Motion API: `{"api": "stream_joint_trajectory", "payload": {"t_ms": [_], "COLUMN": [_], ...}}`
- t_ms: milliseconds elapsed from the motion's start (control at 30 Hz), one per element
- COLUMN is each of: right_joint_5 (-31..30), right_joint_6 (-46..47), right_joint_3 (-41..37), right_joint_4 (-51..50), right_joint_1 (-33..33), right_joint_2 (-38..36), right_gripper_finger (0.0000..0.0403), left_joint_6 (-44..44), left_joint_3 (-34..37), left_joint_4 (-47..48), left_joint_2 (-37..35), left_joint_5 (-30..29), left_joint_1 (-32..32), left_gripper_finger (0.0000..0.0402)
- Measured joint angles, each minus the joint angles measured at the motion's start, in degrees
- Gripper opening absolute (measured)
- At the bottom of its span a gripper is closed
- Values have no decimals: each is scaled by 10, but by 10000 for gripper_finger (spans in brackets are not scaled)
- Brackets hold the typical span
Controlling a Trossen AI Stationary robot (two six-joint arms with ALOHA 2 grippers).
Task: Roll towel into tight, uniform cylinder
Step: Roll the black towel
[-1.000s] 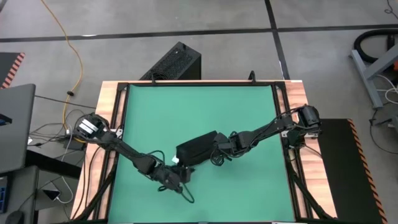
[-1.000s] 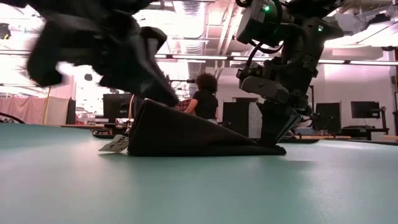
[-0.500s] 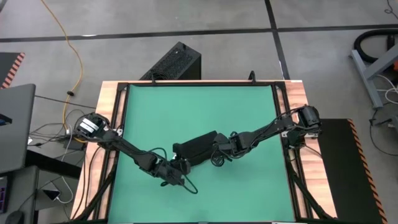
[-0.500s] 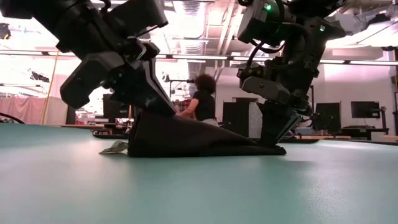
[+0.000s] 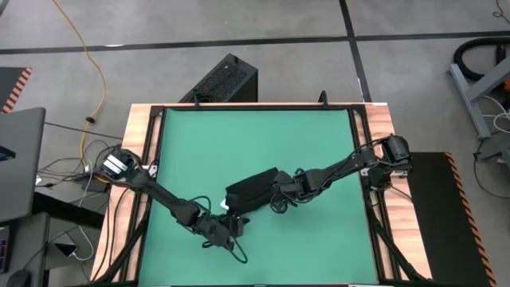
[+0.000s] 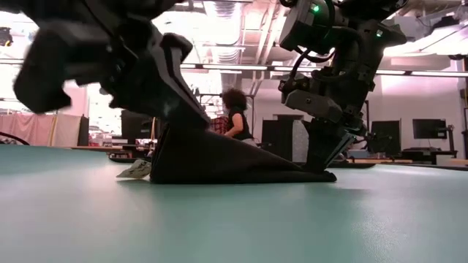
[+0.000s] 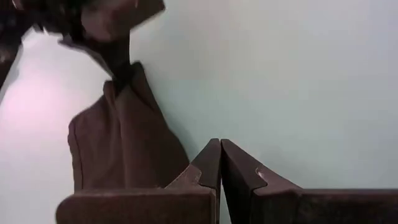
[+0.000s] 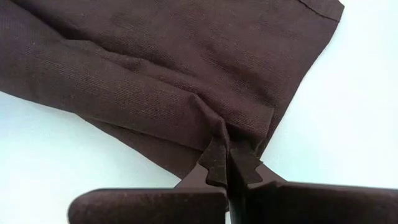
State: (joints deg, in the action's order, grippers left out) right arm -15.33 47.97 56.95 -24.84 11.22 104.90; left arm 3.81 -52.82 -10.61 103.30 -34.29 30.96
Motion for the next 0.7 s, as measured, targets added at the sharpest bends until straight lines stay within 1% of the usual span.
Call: {"api": "stream_joint_trajectory", "payload": {"t_ms": [67, 167, 267, 333, 467, 700], "right_joint_5": [0, 0, 0, 0, 0, 0], "right_joint_6": [0, 0, 0, -1, -3, -4], "right_joint_3": [0, 0, 0, 0, 0, 0], "right_joint_4": [1, 1, 1, 0, 1, 1], "right_joint_1": [0, 0, 0, 0, 0, 0], "right_joint_2": [0, 0, 0, 0, 0, 0], "right_gripper_finger": [8, 8, 8, 8, 8, 8], "left_joint_6": [-1, -11, -2, -5, -29, -40], "left_joint_3": [0, 0, 0, -1, 3, 18], "left_joint_4": [5, 13, 13, 17, 37, 46], "left_joint_2": [8, 9, 5, 5, 9, 9], "left_joint_5": [-10, -46, -76, -80, -66, -81], "left_joint_1": [-4, -9, -10, -13, -22, -28], "left_gripper_finger": [0, 0, 0, 0, 0, 0]}}
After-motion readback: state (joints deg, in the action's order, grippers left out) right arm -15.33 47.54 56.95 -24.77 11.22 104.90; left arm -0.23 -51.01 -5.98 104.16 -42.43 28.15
